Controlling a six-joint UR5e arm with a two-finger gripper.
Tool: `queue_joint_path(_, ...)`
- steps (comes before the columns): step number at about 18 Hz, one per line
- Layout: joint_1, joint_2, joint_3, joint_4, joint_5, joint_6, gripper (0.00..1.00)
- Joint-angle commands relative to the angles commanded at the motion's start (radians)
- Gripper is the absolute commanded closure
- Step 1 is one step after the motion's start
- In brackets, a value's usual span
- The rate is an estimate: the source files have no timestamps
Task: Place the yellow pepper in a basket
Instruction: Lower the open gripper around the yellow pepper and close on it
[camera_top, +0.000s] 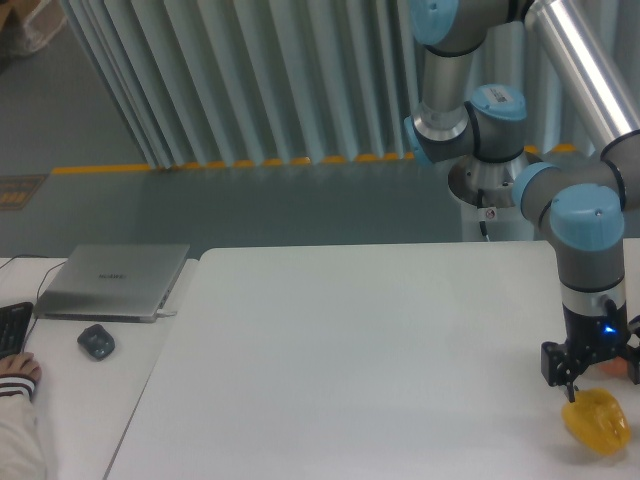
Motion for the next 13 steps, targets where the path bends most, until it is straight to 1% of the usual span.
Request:
queue_joint_path(2, -0.005, -0.014, 0.003, 0.002, 0.014, -0.016, 0.00)
queue_joint_path(4, -0.020, -0.029, 0.003, 0.026, 0.029, -0.034, 0.00)
queue_joint_path(10, -0.020, -0.040, 0.005, 0.031, 0.031, -0.054, 0.00)
queue_joint_path(13, -0.020, -0.046, 0.005, 0.043, 0.032, -0.062, 0.00)
